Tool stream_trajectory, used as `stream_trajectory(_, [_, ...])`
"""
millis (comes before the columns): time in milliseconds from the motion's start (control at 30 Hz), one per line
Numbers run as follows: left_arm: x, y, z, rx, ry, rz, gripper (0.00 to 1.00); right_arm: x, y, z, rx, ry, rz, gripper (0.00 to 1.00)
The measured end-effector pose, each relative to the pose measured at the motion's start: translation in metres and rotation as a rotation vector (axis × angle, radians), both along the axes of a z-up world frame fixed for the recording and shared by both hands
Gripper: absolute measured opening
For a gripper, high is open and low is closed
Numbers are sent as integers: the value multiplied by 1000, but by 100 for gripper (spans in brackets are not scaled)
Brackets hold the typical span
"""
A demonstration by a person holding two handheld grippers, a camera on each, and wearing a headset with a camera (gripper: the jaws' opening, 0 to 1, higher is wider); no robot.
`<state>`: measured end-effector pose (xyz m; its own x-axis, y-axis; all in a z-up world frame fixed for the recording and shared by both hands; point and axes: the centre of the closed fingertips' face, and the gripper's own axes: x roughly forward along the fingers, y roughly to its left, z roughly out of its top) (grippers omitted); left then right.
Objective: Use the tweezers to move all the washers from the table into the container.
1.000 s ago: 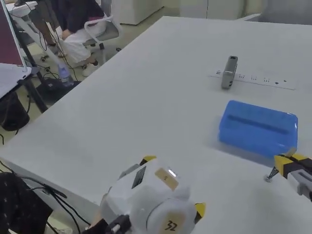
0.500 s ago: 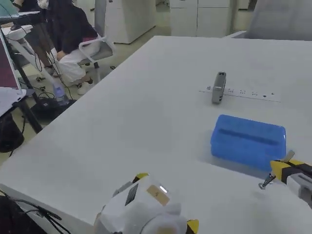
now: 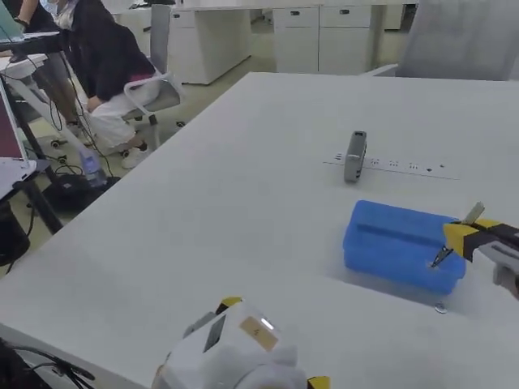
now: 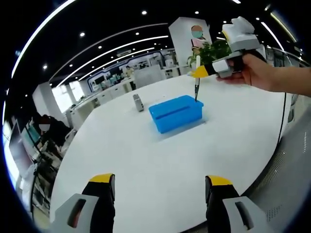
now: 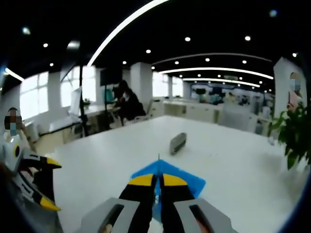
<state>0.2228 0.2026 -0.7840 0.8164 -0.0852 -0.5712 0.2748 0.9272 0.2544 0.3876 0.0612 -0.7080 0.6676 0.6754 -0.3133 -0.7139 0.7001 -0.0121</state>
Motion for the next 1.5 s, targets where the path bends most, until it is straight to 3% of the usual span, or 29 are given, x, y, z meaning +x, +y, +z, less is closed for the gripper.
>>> stream_trajectory(233, [0,-3,-2,-4,11,-12,80,25,4,-10,-32,-34,-10,1])
stream_trajectory(600, [0,-3,-3,-7,20,-10,81,51,7,-42,-31,12,-40,1])
stream_trajectory(733, [-1,-3,-5,-3,27,-11,81,50,12,-56,-25,52,-38,1])
stream_trajectory(967, [-1,-4,-5,-2,31,-15,80,59,17,-71,-41,80,-37,1])
stream_trajectory(1500, [0,-1,-4,-7,25,-2,79,61,21,-84,-86,80,-43,1])
